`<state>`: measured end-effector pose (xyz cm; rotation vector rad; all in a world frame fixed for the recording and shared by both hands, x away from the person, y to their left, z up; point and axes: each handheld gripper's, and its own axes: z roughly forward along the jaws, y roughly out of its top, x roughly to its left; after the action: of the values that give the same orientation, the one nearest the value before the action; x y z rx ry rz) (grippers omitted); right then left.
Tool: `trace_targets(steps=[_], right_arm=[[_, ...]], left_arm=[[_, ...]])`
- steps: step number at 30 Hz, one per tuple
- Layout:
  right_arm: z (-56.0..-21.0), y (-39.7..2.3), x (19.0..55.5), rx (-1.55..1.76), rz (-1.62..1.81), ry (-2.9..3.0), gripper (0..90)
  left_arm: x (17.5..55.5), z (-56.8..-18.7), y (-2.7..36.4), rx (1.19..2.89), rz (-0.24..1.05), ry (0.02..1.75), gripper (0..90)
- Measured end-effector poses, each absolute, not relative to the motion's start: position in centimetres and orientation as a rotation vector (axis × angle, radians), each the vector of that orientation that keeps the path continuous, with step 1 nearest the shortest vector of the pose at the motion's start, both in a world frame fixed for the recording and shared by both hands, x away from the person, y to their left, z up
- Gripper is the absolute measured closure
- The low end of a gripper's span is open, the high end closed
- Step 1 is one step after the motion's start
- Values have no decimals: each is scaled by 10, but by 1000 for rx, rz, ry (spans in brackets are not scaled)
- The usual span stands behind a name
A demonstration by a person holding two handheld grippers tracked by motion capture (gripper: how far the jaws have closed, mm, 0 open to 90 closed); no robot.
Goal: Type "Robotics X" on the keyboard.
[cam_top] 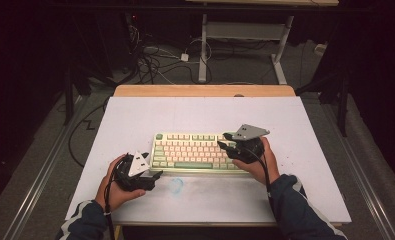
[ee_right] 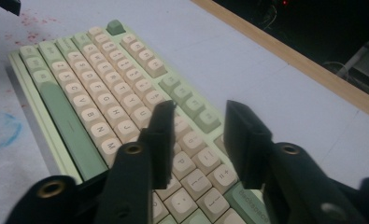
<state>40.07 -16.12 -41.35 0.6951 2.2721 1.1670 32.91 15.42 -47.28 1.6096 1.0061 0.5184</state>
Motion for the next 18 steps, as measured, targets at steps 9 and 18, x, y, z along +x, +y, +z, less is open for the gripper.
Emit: trace_targets(steps=[9,18], right_arm=[[-409,-171,390,740,1165,2139,335],[-409,-186,373,714,1188,2059,250]], left_arm=[[330,-471,156,1594,518,1023,258],[332,-467,159,1581,511,1050,368]])
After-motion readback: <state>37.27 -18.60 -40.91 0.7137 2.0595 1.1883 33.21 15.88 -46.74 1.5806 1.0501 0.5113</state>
